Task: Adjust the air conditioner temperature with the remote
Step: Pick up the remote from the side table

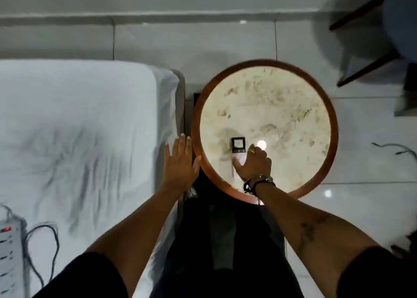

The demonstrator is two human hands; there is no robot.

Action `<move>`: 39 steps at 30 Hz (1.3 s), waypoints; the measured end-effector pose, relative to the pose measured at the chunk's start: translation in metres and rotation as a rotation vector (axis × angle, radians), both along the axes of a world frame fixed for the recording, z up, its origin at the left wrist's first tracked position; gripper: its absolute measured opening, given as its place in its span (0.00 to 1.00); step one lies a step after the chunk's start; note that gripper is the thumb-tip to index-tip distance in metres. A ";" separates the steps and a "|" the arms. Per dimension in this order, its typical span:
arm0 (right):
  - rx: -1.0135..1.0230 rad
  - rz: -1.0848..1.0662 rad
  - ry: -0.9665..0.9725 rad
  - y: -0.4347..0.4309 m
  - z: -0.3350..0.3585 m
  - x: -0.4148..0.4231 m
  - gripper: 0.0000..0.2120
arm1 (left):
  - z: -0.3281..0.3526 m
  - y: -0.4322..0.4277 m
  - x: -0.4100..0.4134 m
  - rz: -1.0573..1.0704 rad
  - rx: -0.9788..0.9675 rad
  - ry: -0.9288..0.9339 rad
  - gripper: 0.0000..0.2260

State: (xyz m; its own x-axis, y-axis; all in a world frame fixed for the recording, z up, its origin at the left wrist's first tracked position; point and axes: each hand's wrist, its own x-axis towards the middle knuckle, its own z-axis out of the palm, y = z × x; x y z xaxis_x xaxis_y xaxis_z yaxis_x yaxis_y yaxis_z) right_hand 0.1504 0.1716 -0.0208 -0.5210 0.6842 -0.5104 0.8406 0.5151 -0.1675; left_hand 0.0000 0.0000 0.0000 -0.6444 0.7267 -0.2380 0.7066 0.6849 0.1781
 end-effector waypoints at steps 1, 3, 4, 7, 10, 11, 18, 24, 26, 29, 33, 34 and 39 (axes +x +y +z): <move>-0.030 -0.041 -0.031 -0.001 -0.017 0.001 0.40 | -0.016 -0.002 0.001 0.028 -0.030 -0.042 0.28; -0.036 -0.096 -0.061 -0.001 -0.040 0.005 0.42 | -0.039 -0.005 0.005 0.053 -0.020 -0.065 0.27; -0.066 -0.124 -0.093 -0.004 -0.052 0.008 0.42 | -0.055 -0.011 0.010 0.048 -0.046 -0.096 0.27; -0.099 -0.252 -0.084 -0.006 -0.078 0.001 0.41 | -0.088 -0.013 0.015 -0.010 -0.093 -0.166 0.28; -0.091 -0.334 -0.085 -0.007 -0.094 -0.012 0.38 | -0.109 -0.006 0.012 0.043 -0.120 -0.186 0.30; -0.084 -0.328 -0.094 -0.008 -0.100 -0.014 0.36 | -0.113 -0.004 0.012 0.065 -0.128 -0.188 0.30; -0.226 -0.474 -0.122 -0.001 -0.115 -0.015 0.33 | -0.119 0.014 0.005 0.051 -0.156 -0.204 0.30; -0.296 -0.534 0.108 0.022 -0.084 -0.010 0.29 | -0.081 0.036 -0.003 0.007 -0.139 -0.168 0.30; -0.320 -0.484 0.171 0.037 -0.065 -0.018 0.28 | -0.059 0.045 -0.022 0.008 -0.103 -0.156 0.29; -0.363 -0.453 0.304 0.066 -0.016 -0.050 0.25 | -0.009 0.055 -0.066 -0.035 -0.031 -0.050 0.28; -0.444 -0.472 0.534 0.106 0.076 -0.107 0.25 | 0.068 0.070 -0.121 -0.051 0.149 0.097 0.25; -0.475 -0.458 0.598 0.116 0.107 -0.122 0.25 | 0.092 0.078 -0.138 -0.083 0.170 0.112 0.26; -0.661 -0.291 0.884 0.154 0.269 -0.180 0.20 | 0.238 0.120 -0.220 -0.290 0.143 0.298 0.25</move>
State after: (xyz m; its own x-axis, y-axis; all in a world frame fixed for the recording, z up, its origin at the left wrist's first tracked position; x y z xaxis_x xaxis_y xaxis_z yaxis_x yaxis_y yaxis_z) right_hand -0.0296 0.3252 0.2485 -0.7429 0.5714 -0.3487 0.3663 -0.0889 -0.9262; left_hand -0.2199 0.1198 0.2379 -0.4341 0.8998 0.0435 0.9009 0.4338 0.0159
